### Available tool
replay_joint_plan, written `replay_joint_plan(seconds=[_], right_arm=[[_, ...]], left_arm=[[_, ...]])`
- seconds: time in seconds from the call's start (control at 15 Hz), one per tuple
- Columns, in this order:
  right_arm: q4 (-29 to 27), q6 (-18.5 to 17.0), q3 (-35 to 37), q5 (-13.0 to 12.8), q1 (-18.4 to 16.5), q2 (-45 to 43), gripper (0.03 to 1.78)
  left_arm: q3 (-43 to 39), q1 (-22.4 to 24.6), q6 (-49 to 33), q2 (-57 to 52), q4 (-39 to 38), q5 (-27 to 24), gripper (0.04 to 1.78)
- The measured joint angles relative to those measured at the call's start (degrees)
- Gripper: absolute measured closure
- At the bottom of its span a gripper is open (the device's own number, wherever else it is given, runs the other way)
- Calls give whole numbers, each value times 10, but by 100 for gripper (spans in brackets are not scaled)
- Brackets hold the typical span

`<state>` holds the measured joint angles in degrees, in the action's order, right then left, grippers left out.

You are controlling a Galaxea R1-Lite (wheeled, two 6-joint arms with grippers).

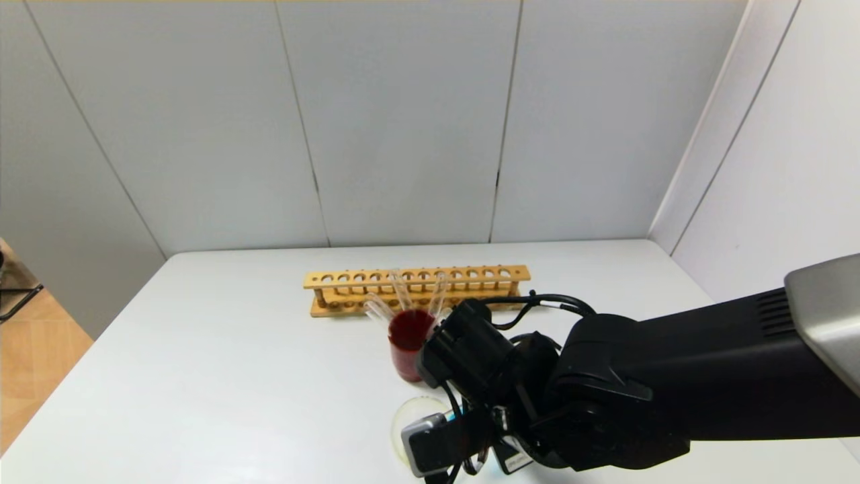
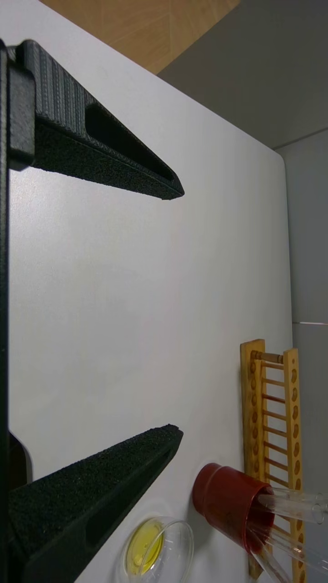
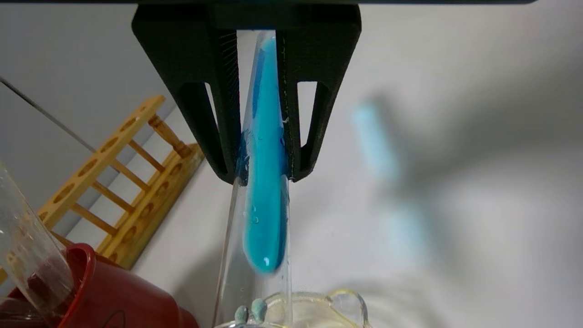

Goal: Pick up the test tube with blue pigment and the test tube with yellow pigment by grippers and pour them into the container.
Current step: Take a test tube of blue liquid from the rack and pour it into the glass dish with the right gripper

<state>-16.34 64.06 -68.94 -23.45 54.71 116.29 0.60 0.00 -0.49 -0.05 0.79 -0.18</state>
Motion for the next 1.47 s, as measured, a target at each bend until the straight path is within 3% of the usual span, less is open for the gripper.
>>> replay_joint_plan(seconds=[0.13, 1.47], right_arm=[[-4, 1, -5, -12, 7, 2, 149], [-4, 4, -22, -10, -14, 24, 149]], left_arm=[[0, 0, 0, 0, 0, 0, 7], [0, 0, 0, 0, 0, 0, 7]])
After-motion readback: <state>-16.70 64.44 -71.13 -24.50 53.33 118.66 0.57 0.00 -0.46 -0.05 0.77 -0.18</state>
